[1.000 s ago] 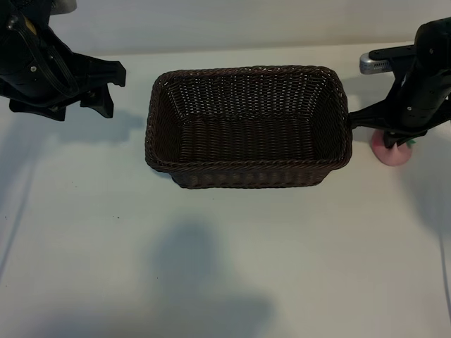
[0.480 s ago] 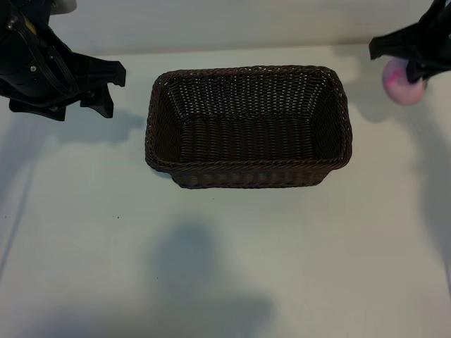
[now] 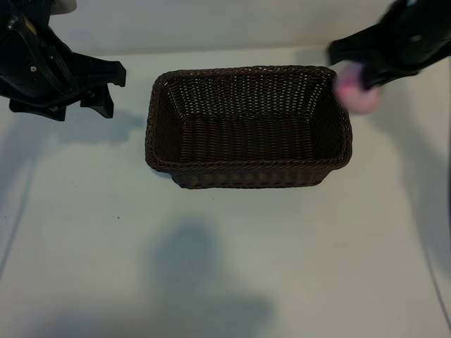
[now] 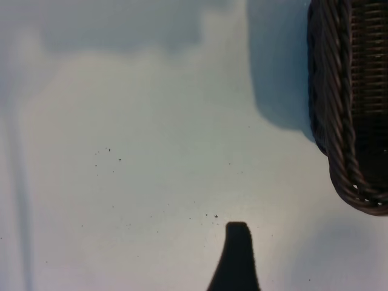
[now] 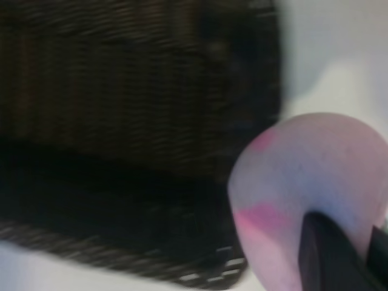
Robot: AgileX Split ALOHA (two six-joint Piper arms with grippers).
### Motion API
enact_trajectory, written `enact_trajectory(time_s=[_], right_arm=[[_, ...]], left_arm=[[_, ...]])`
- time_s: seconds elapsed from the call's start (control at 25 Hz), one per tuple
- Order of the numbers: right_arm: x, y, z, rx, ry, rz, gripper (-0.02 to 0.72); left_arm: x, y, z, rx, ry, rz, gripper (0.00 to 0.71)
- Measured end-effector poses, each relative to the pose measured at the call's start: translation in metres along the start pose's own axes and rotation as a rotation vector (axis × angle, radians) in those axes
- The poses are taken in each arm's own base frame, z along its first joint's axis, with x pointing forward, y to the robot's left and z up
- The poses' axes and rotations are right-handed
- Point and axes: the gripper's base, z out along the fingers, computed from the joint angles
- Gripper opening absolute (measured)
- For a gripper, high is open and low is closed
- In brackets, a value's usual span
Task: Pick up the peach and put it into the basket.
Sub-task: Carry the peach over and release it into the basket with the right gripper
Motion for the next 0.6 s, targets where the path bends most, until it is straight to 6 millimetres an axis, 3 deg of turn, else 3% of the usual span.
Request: enact_trajectory(time_s=[0.16, 0.28, 0.48, 0.6], right_arm=[[0.010, 0.045, 0.003, -0.076, -0.010, -0.096, 0.041], [0.014, 0.066, 0.003, -0.111, -0.037, -0.142, 0.041], [0.008, 0.072, 0.003, -0.128, -0.119, -0.153, 0.041], [0.003, 0.071, 0.016, -0.111, -0.142, -0.165, 0.041]], left_arm=[[0.000, 0.000, 0.000, 0.000, 0.000, 0.000, 0.577], [0.000, 0.000, 0.000, 0.000, 0.000, 0.000, 0.577], [0.000, 0.000, 0.000, -0.001, 0.000, 0.000, 0.577], [0.000, 0.000, 0.000, -0.001, 0.000, 0.000, 0.577]])
